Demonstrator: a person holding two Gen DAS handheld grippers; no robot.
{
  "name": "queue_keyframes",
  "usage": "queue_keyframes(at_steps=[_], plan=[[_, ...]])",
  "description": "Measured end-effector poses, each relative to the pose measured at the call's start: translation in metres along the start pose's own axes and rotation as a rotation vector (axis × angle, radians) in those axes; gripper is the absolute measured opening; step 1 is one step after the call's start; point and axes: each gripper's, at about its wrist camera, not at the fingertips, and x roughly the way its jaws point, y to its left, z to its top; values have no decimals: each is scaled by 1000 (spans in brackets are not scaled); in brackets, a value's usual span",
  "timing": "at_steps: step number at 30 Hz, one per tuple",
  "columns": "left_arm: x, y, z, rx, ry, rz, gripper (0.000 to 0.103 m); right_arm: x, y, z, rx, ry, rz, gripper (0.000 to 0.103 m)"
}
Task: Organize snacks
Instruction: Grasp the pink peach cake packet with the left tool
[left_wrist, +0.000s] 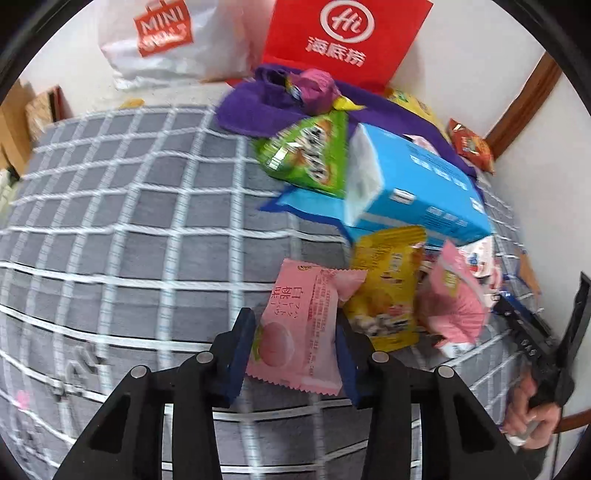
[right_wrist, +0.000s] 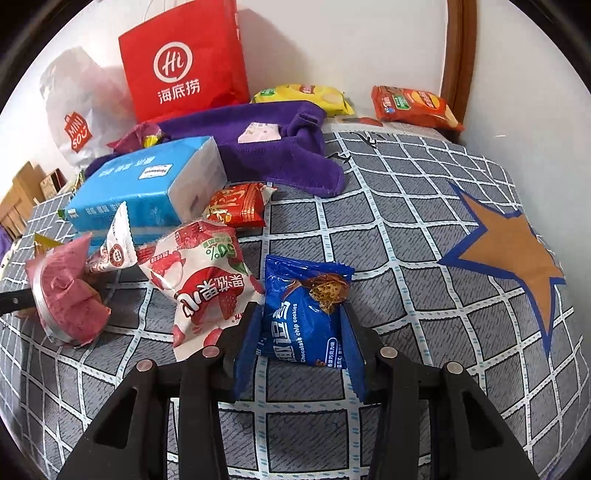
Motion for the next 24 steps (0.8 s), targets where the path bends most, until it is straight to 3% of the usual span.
queue_keyframes(at_steps=[4,7,10,12,13,24], plan=[[-2,4,-1,42,-34,111,45,1,-2,1,4,0,11,46],[6,5,-3,78,-46,155,63,1,-2,1,6,0,16,46],[7,5,-3,96,-98,158,60,1,-2,1,4,1,12,46],[8,8,-2,93,-121,140,45,1,-2,1,5,1,14,46],[8,11,-2,97,-143,151,44,1,-2,1,6,1,15,46],[9,8,-7,127,-174,153,47,1,-1,1,1,3,7,46]])
